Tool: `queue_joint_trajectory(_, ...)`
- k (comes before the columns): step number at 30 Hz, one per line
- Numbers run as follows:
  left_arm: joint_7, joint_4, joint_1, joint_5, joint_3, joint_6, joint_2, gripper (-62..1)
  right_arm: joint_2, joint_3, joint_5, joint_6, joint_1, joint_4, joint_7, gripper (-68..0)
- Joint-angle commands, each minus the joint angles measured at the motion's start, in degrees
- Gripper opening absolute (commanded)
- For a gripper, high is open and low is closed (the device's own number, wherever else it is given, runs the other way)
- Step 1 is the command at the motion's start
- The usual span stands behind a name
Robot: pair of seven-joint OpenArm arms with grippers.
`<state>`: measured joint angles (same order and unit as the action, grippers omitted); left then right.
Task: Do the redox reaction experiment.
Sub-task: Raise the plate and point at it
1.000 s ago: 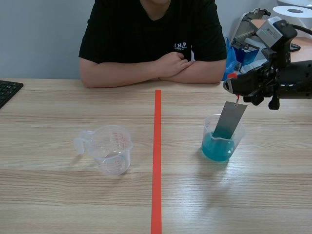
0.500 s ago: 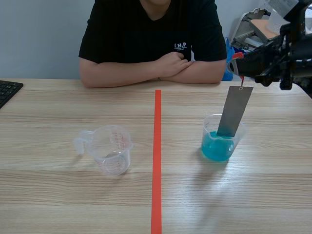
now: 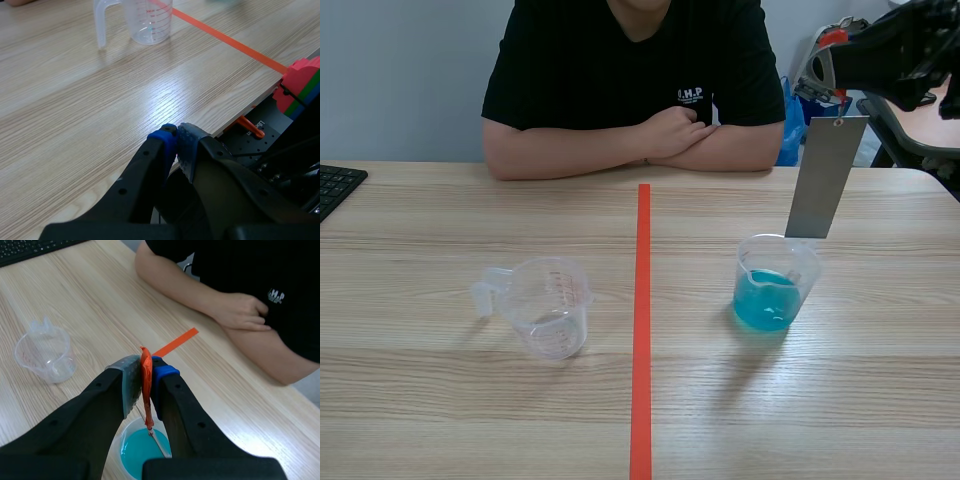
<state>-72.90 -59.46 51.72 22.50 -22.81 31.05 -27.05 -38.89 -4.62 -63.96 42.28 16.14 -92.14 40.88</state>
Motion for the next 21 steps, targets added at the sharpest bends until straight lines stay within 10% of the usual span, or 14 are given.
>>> queue_joint_trajectory(1, -1.05, -0.24, 0.20, -0.61, -0.46, -0.37, -0.61, -58.0, -0.94, 1.51, -1.70, 0.44, 0.81, -1.16, 0.13, -66.2)
queue_joint_trajectory(21, -1.07, -0.24, 0.17, -0.61, -0.46, -0.33, -0.61, -58.0, -0.94, 4.85, -10.25, -0.52, 0.83, -8.63, 6.40, -66.1)
